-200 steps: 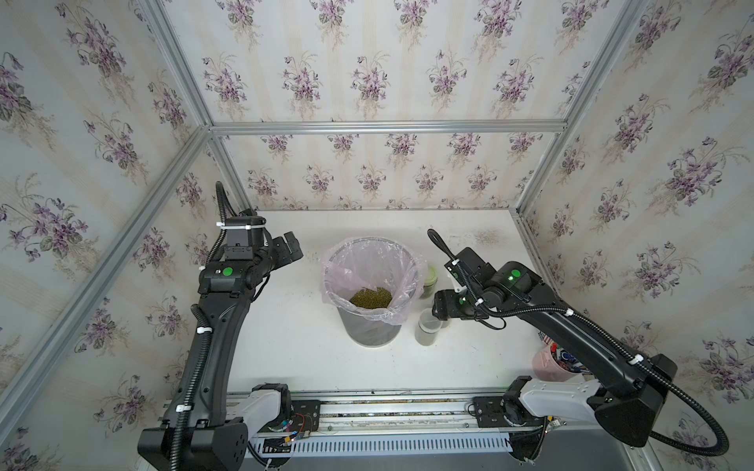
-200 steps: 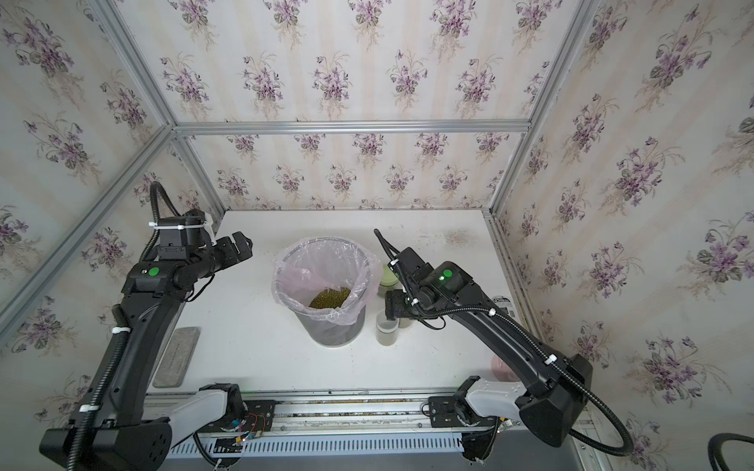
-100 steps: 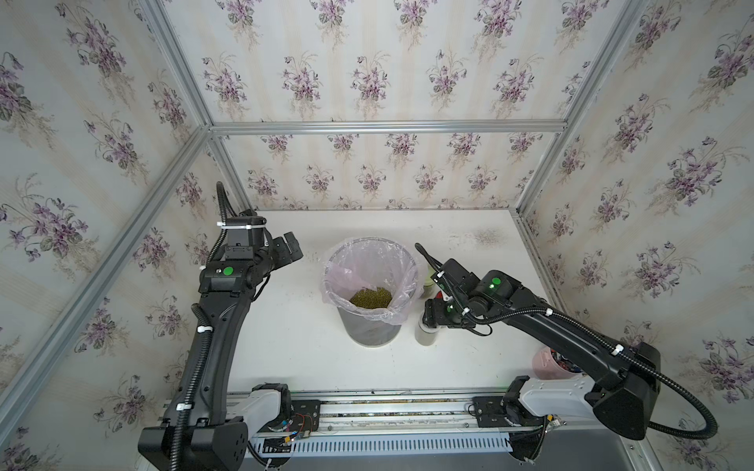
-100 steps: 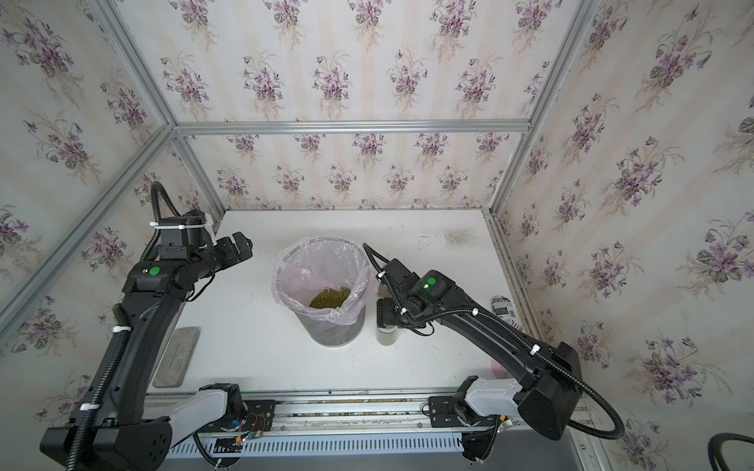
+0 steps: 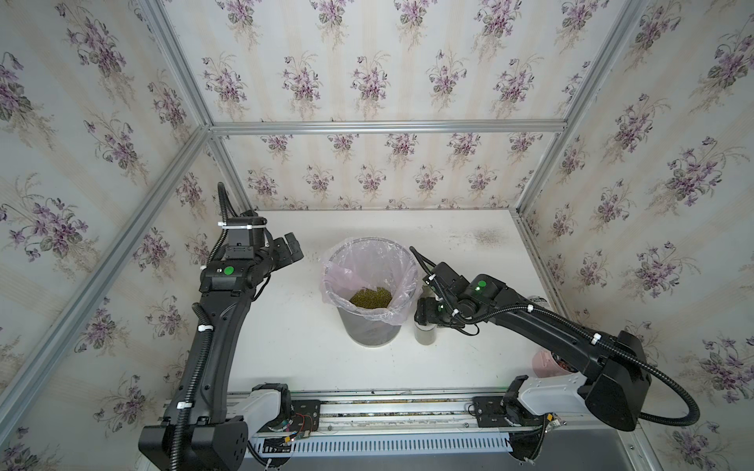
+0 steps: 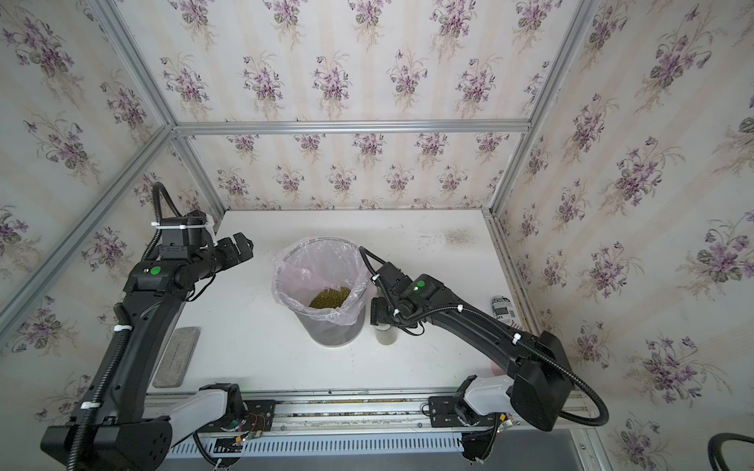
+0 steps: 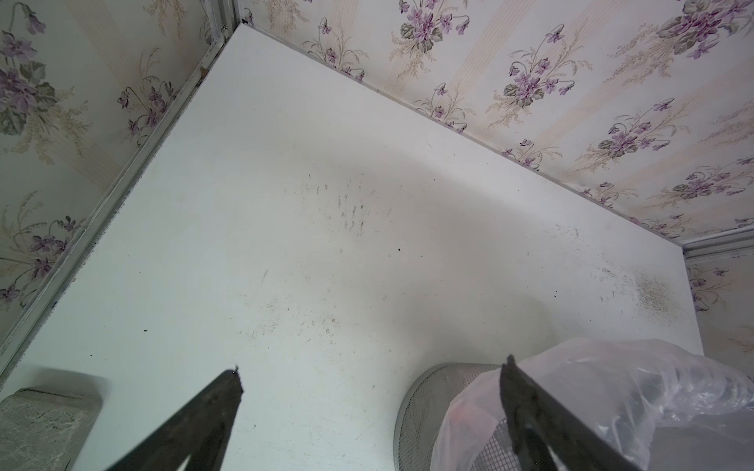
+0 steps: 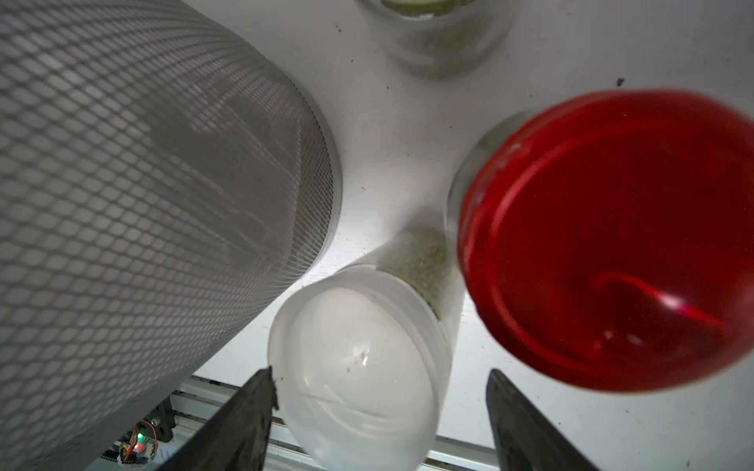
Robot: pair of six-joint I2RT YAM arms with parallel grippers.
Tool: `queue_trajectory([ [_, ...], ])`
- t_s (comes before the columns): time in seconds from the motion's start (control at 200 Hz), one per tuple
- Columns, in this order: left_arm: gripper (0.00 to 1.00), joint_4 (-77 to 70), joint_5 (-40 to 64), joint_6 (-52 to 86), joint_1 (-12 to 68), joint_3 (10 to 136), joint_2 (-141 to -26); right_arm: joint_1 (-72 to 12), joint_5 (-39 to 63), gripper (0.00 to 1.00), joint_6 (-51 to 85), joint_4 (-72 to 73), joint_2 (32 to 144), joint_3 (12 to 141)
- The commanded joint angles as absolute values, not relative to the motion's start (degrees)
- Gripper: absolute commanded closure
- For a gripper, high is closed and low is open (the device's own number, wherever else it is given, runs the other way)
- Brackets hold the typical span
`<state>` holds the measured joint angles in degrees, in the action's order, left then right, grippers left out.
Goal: Empty moldy mung beans from jars
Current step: Pick up the jar from the center of the board.
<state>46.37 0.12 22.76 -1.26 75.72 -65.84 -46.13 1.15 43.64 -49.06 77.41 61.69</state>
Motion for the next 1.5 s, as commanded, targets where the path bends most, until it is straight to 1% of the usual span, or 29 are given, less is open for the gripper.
queue_trajectory([
  [0.0,0.01,46.7,0.5,23.0,-1.3,75.7,-65.9,-46.3,0.0,0.21,45.0,-48.7,78.0,61.8],
  [0.4,0.01,46.7,0.3,23.0,-1.5,75.7,-65.6,-46.3,-1.5,0.21,45.4,-53.1,77.1,63.8],
  [1.189,0.01,46.8,0.8,23.2,-2.5,75.6,-65.4,-47.6,-0.9,0.21,44.7,-52.5,81.2,62.8],
  [1.494,0.01,46.9,1.1,23.4,-2.9,75.4,-65.7,-47.7,-1.0,0.25,44.6,-51.6,81.5,61.4],
])
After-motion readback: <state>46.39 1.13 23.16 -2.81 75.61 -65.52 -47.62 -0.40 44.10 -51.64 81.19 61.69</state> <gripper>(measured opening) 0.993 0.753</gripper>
